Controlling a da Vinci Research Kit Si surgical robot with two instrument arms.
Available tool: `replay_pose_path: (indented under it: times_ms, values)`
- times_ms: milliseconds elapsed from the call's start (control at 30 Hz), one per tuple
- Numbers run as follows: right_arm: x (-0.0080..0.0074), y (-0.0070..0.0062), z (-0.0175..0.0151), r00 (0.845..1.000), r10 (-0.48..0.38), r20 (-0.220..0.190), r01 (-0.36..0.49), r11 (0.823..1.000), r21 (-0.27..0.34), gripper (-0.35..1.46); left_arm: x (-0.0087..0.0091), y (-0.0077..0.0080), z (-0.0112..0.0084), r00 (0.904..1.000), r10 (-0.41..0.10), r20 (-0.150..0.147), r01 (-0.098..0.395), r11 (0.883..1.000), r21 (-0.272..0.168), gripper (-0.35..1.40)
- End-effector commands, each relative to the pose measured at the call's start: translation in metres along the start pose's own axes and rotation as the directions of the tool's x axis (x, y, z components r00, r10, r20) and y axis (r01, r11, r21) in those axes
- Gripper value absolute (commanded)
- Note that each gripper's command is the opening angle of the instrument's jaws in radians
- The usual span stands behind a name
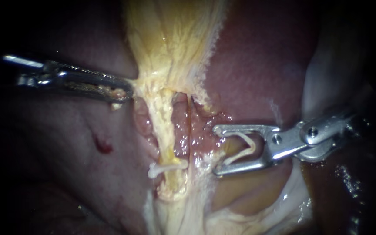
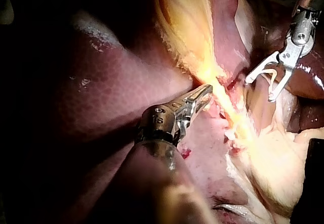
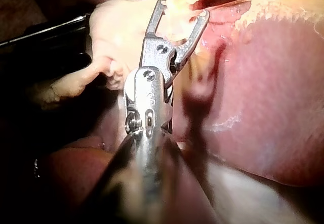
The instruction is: Clipping second clip left tube
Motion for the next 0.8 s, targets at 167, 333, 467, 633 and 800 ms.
replay_pose_path:
  times_ms: [167,333,467,633,800]
  values:
    - [-0.0002,0.0,0.0013,1.0,0.02,-0.006,-0.02,1.0,0.007,0.49,0.0,-0.0001,0.0001,1.0,0.0,0.0,0.0,1.0,-0.001,-0.35]
    - [-0.0008,0.0002,0.0027,0.999,0.037,-0.01,-0.037,0.999,0.018,0.49,0.0001,-0.0001,0.0001,1.0,0.001,0.0,-0.001,1.0,-0.001,-0.35]
    - [-0.0012,0.0003,0.0035,0.999,0.046,-0.013,-0.046,0.998,0.03,0.49,0.0001,-0.0001,0.0002,1.0,0.001,0.0,-0.001,1.0,-0.001,-0.35]
    - [-0.0016,0.0003,0.0045,0.998,0.058,-0.02,-0.057,0.997,0.047,0.49,0.0001,-0.0001,0.0003,1.0,0.001,0.001,-0.001,1.0,-0.002,-0.35]
    - [-0.0021,0.0008,0.0051,0.998,0.062,-0.019,-0.061,0.997,0.045,0.49,0.0002,-0.0001,0.0003,1.0,0.001,0.001,-0.001,1.0,-0.003,-0.35]
